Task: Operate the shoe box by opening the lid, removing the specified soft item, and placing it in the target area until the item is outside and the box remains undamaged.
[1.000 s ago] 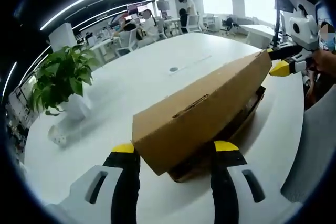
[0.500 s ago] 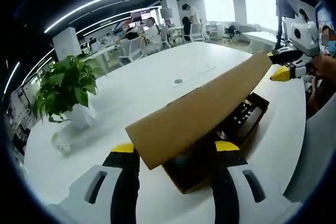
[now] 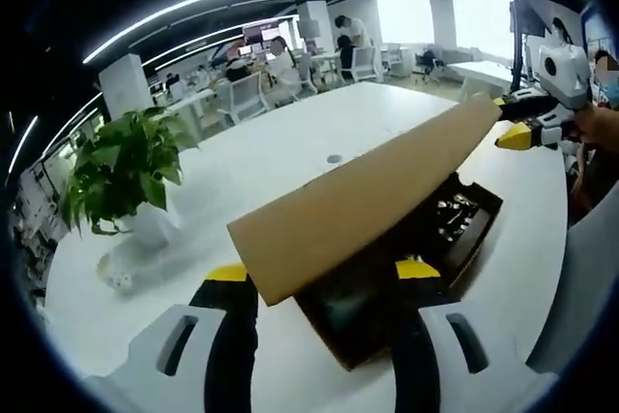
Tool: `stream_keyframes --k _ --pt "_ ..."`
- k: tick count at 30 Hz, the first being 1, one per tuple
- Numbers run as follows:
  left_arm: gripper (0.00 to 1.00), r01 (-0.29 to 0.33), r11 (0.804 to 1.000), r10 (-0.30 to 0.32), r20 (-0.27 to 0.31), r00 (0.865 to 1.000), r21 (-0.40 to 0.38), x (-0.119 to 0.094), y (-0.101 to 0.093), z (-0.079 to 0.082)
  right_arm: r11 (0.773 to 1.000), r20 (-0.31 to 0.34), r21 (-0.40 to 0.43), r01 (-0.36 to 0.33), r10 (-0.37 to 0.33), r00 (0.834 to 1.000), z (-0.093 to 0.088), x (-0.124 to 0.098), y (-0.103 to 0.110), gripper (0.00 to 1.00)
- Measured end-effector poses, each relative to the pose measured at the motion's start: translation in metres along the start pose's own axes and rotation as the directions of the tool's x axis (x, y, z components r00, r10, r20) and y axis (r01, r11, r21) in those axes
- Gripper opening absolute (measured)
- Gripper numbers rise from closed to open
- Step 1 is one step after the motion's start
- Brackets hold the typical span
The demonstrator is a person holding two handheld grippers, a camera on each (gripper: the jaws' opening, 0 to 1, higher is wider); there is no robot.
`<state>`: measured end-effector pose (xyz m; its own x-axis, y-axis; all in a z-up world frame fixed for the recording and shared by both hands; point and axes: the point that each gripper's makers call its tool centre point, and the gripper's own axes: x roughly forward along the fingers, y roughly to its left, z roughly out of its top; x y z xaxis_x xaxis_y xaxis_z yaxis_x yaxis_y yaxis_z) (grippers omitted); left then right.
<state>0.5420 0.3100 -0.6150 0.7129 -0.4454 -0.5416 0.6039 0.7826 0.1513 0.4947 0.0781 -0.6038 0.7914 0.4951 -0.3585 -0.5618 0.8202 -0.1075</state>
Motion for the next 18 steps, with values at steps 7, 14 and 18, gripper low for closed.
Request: stream_keyframes --k 7,14,18 --pt "0.5 -0.005 1.0 0.005 0.005 1.0 0.009 0.002 0.005 0.006 1.0 0.007 -0.026 0.014 -0.013 1.0 0.005 0.004 -0.009 0.28" --pt "0.45 -0.013 1.0 0.013 0.016 1.0 -0.004 0.005 0.014 0.012 0.998 0.01 -0.054 0.039 -0.038 0.999 0.009 0.008 -0.02 0.2" --pt "0.41 -0.019 1.0 0.02 0.017 1.0 -0.006 0.007 0.019 0.014 0.996 -0.003 -0.056 0.071 -0.072 0.997 0.011 0.01 -0.03 0.1"
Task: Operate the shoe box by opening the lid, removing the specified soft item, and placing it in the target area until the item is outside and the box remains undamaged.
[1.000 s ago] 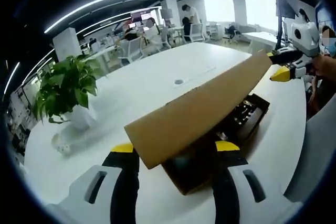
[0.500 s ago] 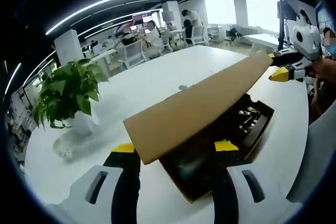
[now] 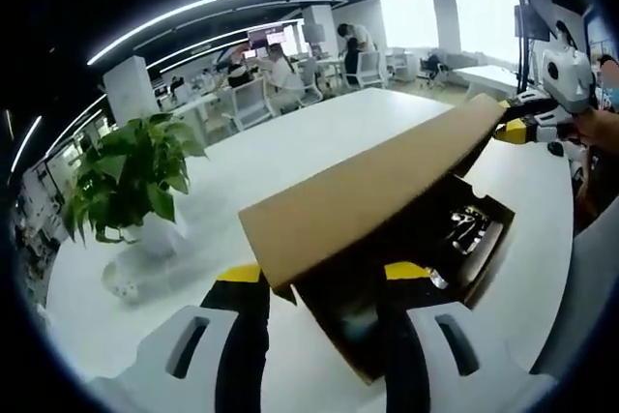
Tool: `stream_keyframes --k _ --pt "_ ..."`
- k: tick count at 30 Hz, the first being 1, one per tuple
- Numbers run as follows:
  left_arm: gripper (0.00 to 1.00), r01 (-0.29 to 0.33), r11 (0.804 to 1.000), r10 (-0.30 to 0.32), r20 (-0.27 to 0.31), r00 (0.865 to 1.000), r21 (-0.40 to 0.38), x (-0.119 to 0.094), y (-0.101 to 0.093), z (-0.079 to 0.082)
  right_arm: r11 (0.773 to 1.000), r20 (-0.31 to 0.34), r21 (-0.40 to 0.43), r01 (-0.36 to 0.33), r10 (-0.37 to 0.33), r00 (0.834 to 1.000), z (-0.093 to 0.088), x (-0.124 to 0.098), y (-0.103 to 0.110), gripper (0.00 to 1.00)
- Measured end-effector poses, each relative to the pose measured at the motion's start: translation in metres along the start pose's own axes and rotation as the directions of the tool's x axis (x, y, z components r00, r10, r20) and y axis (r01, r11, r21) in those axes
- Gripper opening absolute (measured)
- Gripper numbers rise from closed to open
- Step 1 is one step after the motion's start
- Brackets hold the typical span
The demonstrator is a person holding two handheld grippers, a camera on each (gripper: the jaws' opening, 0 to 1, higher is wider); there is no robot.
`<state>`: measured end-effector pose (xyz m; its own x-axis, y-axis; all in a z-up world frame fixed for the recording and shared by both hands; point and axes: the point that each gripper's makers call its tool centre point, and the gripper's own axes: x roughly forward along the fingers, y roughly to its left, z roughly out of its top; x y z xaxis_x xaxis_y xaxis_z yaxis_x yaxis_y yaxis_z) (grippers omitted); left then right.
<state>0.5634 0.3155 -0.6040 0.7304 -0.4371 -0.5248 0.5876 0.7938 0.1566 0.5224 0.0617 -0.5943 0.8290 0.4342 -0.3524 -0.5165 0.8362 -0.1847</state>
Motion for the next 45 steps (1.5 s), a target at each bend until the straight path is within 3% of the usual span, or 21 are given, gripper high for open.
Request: stream_keyframes --k 6,18,34,45 --pt "0.39 -0.009 1.0 0.009 0.013 1.0 -0.005 0.002 0.003 0.003 1.0 -0.001 -0.003 0.023 -0.023 1.0 0.002 0.003 -0.009 0.03" --pt "0.35 -0.025 1.0 0.025 0.035 0.999 0.002 0.013 0.01 0.001 0.999 -0.003 -0.011 0.039 -0.039 0.999 0.005 0.007 -0.016 0.02" --pt "0.33 -0.044 0.995 0.044 0.0 0.999 -0.087 0.034 0.017 -0.04 0.998 -0.017 -0.029 0.048 -0.049 0.999 0.008 0.01 -0.02 0.01" --pt "0.23 -0.068 0.99 0.063 -0.047 0.997 -0.125 0.049 0.028 -0.062 0.998 -0.016 -0.032 0.063 -0.063 0.998 0.011 0.014 -0.025 0.01"
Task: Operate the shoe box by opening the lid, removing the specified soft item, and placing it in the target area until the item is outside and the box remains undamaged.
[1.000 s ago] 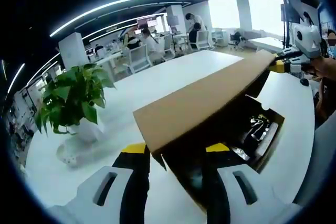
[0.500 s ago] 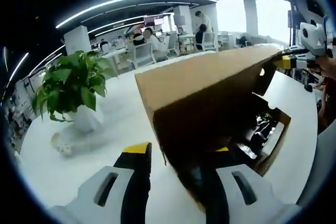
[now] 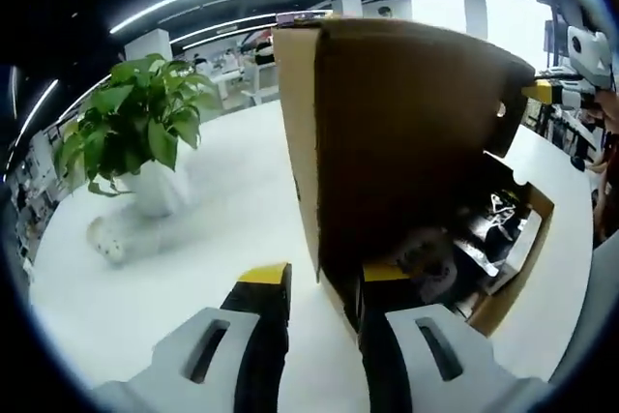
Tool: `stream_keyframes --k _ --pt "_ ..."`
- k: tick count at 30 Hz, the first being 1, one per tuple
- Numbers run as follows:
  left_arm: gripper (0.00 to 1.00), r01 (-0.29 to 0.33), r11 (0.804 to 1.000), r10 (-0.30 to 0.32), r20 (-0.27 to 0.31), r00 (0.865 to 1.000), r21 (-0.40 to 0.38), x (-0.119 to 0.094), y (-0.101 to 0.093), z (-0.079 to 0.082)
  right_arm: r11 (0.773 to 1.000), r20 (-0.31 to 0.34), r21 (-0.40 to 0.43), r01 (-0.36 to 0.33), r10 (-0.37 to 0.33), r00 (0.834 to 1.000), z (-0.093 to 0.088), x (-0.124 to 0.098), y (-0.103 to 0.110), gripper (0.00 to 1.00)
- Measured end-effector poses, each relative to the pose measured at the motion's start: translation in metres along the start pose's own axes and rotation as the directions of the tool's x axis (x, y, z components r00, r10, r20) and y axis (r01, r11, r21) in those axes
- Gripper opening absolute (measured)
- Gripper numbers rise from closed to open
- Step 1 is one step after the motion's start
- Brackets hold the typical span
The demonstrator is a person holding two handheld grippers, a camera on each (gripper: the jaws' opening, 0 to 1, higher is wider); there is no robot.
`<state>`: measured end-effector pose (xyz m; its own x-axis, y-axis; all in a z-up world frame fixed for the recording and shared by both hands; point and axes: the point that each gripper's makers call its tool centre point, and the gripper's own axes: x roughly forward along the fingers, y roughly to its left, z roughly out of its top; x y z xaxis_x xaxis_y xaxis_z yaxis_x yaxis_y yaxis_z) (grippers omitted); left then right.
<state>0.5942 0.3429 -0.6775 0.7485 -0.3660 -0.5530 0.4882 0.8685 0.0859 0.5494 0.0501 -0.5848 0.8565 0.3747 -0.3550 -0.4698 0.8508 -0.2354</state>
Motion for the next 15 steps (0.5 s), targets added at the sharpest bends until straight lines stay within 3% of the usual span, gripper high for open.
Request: stream_keyframes --k 15 --pt "0.14 -0.008 1.0 0.008 -0.024 1.0 -0.013 0.016 0.004 -0.009 1.0 0.0 -0.003 0.006 -0.006 1.0 0.003 0.007 -0.007 0.01"
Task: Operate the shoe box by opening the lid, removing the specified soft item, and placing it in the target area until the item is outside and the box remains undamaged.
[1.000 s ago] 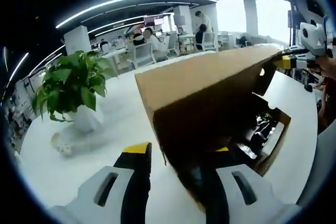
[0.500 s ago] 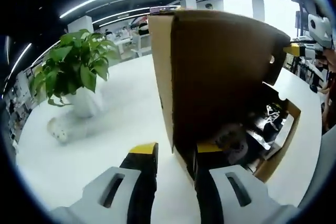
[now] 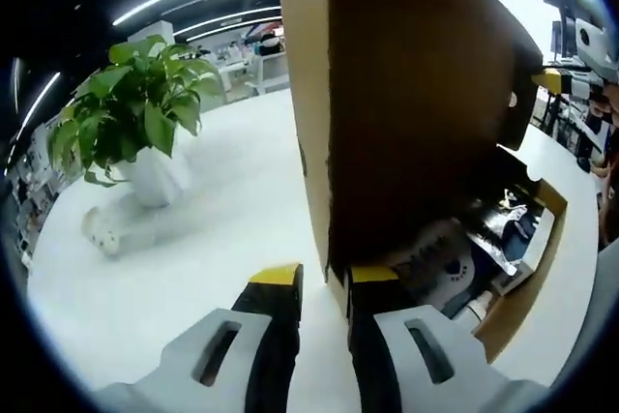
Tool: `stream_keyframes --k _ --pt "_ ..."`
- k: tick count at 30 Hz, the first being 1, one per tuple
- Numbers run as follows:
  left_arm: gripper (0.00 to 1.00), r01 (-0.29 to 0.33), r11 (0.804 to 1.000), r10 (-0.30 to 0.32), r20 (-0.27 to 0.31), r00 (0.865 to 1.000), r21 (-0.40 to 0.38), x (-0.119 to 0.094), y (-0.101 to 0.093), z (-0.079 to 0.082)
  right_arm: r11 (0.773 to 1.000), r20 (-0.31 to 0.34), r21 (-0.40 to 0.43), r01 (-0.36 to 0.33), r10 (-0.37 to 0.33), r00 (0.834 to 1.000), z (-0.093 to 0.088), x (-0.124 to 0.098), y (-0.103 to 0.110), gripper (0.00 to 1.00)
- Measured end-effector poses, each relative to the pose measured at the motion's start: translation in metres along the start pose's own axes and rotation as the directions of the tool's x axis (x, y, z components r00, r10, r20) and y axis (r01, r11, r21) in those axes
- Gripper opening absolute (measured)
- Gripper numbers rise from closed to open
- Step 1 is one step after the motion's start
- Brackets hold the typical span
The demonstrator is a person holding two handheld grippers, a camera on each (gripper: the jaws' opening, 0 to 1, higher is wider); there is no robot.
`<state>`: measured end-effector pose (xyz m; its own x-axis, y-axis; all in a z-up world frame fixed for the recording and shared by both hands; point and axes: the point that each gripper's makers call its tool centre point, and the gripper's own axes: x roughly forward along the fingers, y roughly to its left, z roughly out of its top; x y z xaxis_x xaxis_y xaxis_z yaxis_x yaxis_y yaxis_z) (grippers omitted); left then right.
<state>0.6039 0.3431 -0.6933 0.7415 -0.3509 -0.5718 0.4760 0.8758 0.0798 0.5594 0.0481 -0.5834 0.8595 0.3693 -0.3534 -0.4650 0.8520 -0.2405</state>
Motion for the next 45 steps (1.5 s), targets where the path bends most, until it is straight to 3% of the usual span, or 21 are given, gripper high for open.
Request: stream_keyframes --k 34,45 --pt "0.01 0.008 1.0 -0.008 0.02 1.0 -0.009 0.005 0.001 0.005 1.0 -0.01 -0.026 0.003 -0.004 1.0 0.005 0.021 -0.016 0.01" --pt "0.0 0.006 1.0 -0.005 0.017 1.0 -0.02 0.004 0.001 0.005 1.0 -0.033 -0.014 0.001 -0.001 0.999 -0.006 0.024 -0.014 0.01"
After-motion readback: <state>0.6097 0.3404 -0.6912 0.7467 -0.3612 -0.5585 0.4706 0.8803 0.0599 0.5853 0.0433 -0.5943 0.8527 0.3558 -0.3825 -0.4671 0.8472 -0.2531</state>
